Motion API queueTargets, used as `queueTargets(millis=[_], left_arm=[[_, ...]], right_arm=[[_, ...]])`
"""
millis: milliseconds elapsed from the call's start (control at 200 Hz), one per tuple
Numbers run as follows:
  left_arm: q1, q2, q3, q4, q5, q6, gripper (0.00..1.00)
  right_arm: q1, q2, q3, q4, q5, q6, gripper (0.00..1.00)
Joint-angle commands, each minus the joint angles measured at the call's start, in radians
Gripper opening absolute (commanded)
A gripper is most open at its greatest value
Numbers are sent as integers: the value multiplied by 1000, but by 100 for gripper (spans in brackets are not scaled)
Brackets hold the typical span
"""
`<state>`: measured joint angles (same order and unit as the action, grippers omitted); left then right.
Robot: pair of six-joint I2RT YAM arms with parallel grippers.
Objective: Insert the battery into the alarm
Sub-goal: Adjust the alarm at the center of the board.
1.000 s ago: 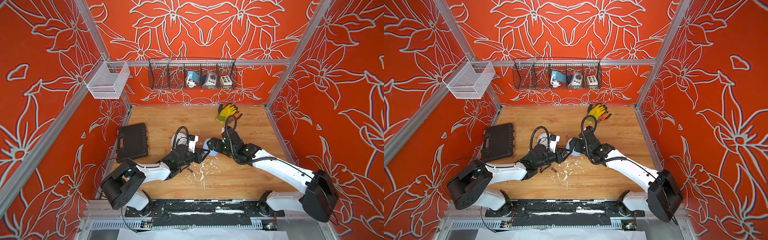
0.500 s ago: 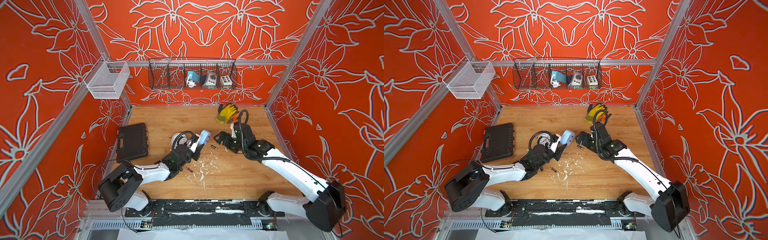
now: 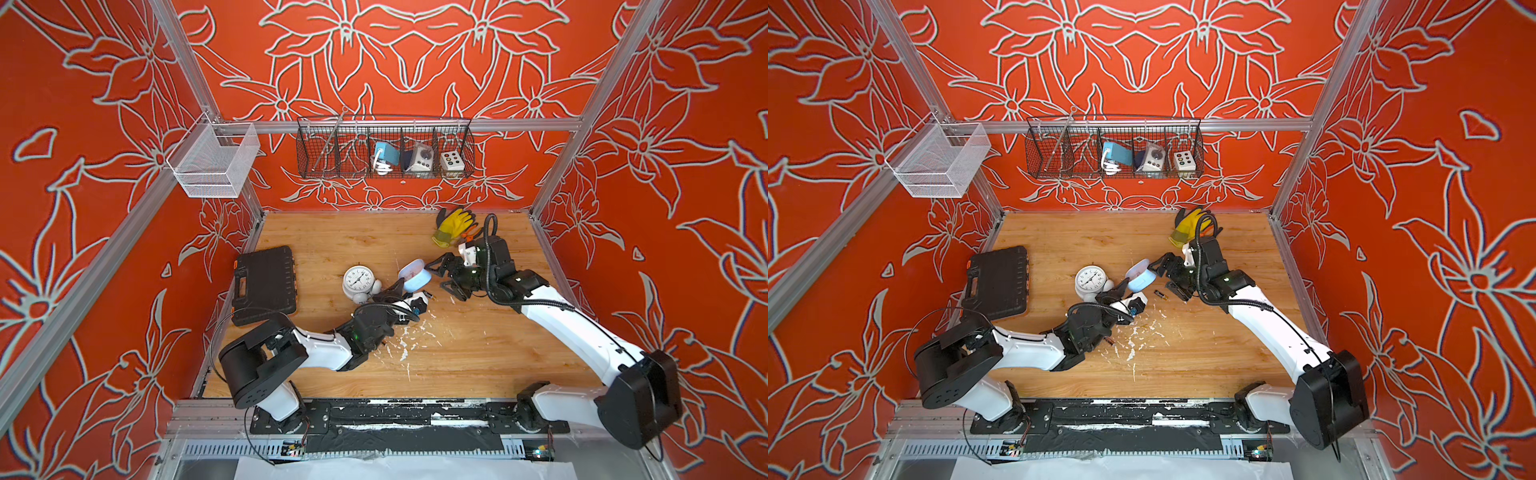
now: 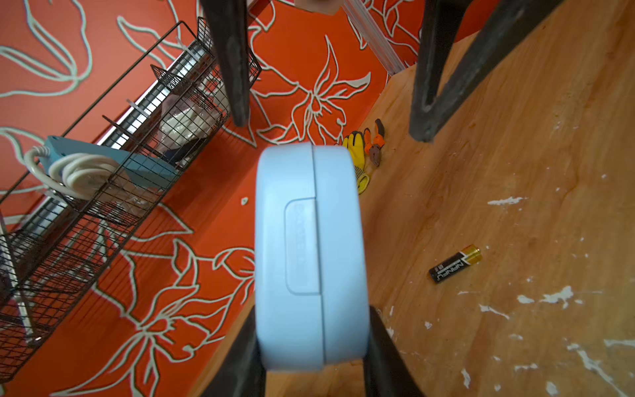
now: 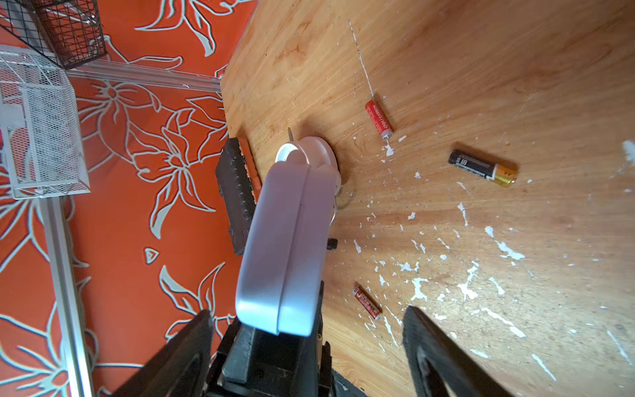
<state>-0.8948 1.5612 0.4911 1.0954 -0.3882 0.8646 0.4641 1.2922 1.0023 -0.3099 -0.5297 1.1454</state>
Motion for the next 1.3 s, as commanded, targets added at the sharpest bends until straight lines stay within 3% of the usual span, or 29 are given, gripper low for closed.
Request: queueTargets(millis=[0, 325, 560, 776, 856, 921, 1031, 1296], left_arm=[[-16, -1, 2, 139, -36, 137, 17], [-33, 12, -10, 154, -47, 202, 17], [-38, 23, 2, 144, -39, 198, 17], [-39, 33, 7, 143, -49, 186, 19], [-40, 32, 13, 132, -57, 154, 26], [-39, 30, 13, 138, -62, 119, 43], [-39, 28, 12, 113, -59, 43, 58], [-39, -39, -36, -1, 4, -337, 77]], right_arm=[[-14, 26, 29, 54, -76, 49, 84], [-35, 80, 35, 97, -139, 68, 60], [-35, 114, 32, 123, -197, 82, 62], [-36, 122, 29, 128, -199, 80, 41], [-39, 123, 29, 128, -192, 76, 39], [-43, 120, 27, 127, -181, 70, 38], [-57, 119, 32, 145, -156, 66, 36], [-131, 209, 84, 198, -87, 5, 36]])
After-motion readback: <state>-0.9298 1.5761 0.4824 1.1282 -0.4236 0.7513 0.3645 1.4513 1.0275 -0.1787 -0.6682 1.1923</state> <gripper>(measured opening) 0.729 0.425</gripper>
